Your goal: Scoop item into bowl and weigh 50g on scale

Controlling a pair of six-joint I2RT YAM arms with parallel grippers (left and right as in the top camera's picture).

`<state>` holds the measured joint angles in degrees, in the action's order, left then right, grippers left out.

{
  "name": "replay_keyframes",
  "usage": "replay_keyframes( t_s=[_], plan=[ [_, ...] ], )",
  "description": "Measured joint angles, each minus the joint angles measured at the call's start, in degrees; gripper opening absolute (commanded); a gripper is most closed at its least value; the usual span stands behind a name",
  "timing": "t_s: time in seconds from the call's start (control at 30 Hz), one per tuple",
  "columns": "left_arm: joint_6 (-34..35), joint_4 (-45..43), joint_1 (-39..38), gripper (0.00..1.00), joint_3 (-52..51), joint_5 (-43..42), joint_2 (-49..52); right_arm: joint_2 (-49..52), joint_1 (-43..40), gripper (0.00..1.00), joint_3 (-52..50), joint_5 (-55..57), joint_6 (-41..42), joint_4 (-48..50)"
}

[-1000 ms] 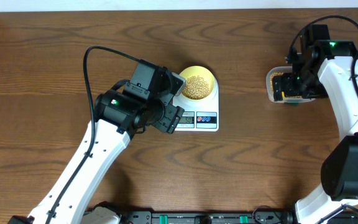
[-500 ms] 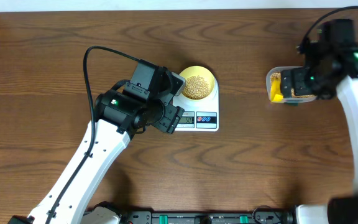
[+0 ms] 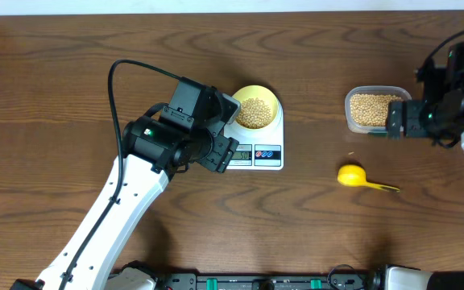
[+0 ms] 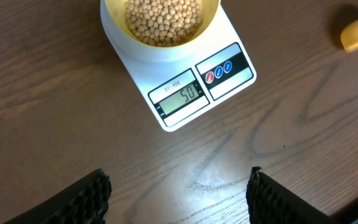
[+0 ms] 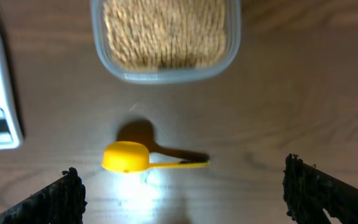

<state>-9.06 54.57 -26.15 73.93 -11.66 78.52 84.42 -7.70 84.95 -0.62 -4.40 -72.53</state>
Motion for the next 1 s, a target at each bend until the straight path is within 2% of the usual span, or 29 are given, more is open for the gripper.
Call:
replay_keyframes(
  t_s=[1.0],
  plan=[
    [0.0, 0.02, 0.0, 0.73, 0.0, 0.0, 0.0, 0.28, 0.0, 0.99, -2.19, -2.43, 0.02, 0.96]
  ],
)
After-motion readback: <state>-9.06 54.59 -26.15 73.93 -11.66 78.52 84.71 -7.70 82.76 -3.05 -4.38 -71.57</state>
